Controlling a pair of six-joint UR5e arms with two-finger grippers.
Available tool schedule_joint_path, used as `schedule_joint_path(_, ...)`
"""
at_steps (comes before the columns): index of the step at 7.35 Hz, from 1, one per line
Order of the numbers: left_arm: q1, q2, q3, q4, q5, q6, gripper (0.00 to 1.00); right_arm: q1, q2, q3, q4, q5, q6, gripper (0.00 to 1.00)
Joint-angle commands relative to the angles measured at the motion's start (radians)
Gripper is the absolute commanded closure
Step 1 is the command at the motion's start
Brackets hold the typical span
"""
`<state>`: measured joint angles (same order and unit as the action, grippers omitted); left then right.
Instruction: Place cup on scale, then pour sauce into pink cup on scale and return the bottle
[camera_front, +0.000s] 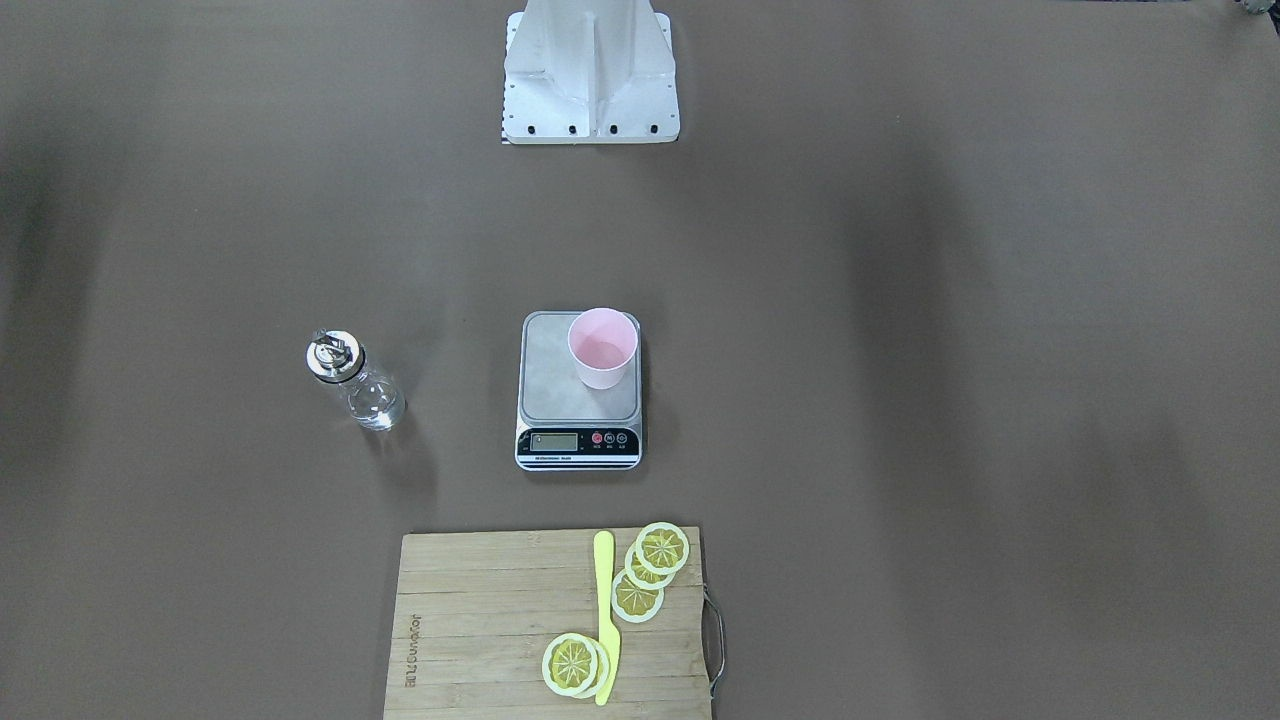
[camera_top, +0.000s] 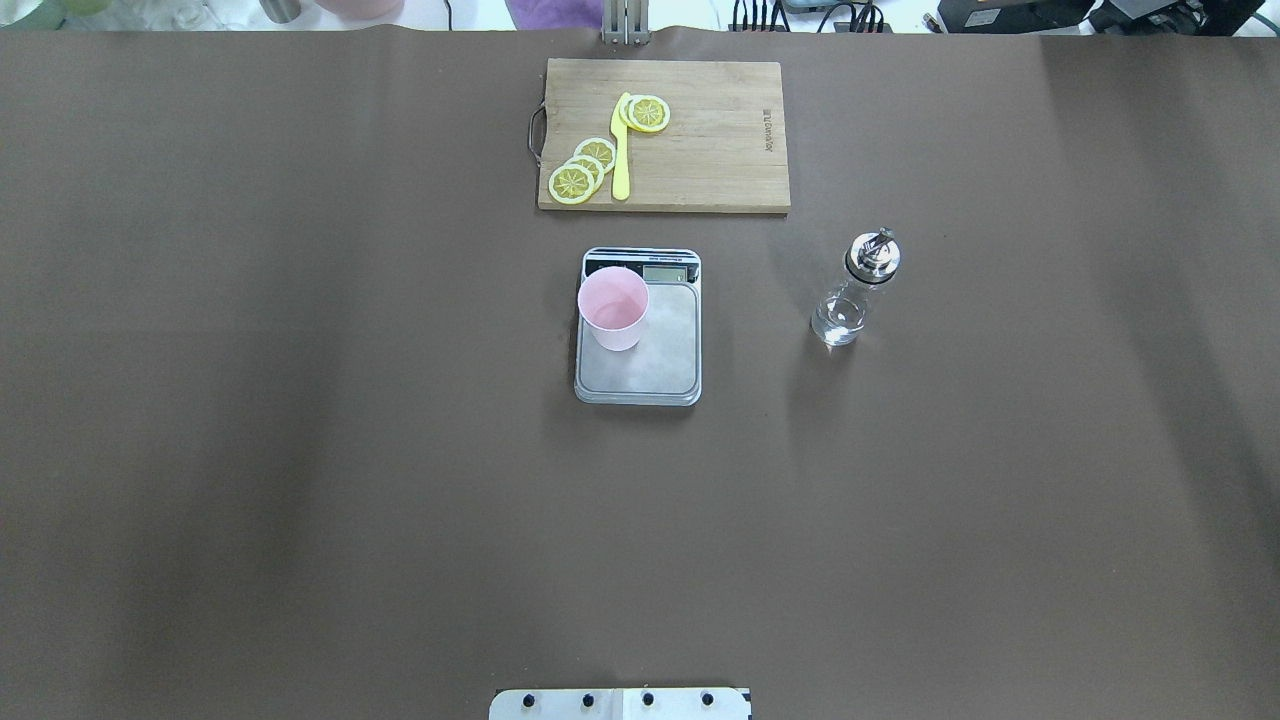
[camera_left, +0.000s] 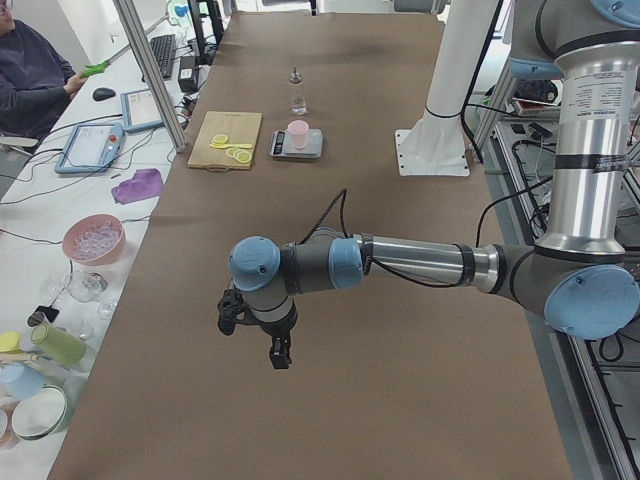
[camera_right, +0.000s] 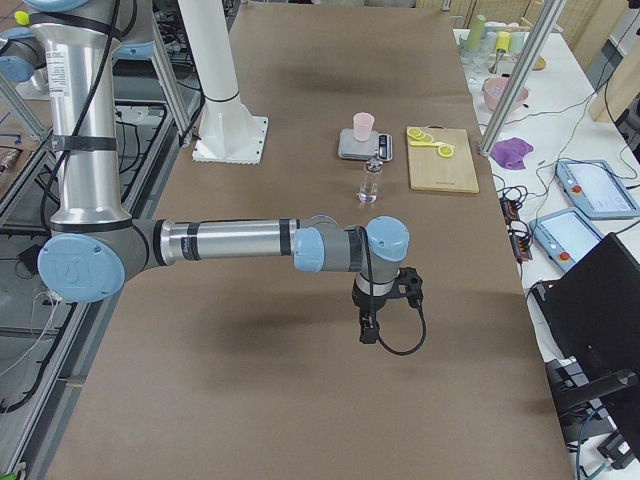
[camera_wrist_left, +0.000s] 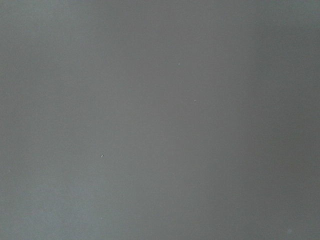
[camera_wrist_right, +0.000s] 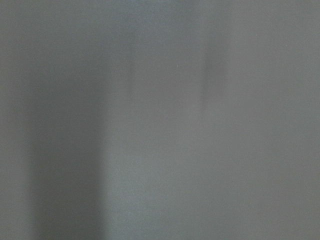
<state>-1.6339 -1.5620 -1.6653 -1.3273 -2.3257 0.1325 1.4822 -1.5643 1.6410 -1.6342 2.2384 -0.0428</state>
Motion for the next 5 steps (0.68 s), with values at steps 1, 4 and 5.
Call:
schedule_joint_path(1,0.0,0.019,-0.005,-0.018,0.002,0.004,0.02,0.0,-0.003,0.002,0.0,0.001,0.0,0.0)
schedule_joint_path(4,0.002,0.019,-0.01,-0.018,0.0,0.004,0.02,0.0,-0.002,0.003,0.005,0.003,0.001,0.0)
schedule_joint_path(5,0.002,0.037,-0.013,-0.02,0.0,0.004,0.02,-0.005,0.0,0.003,0.005,0.003,0.001,0.0)
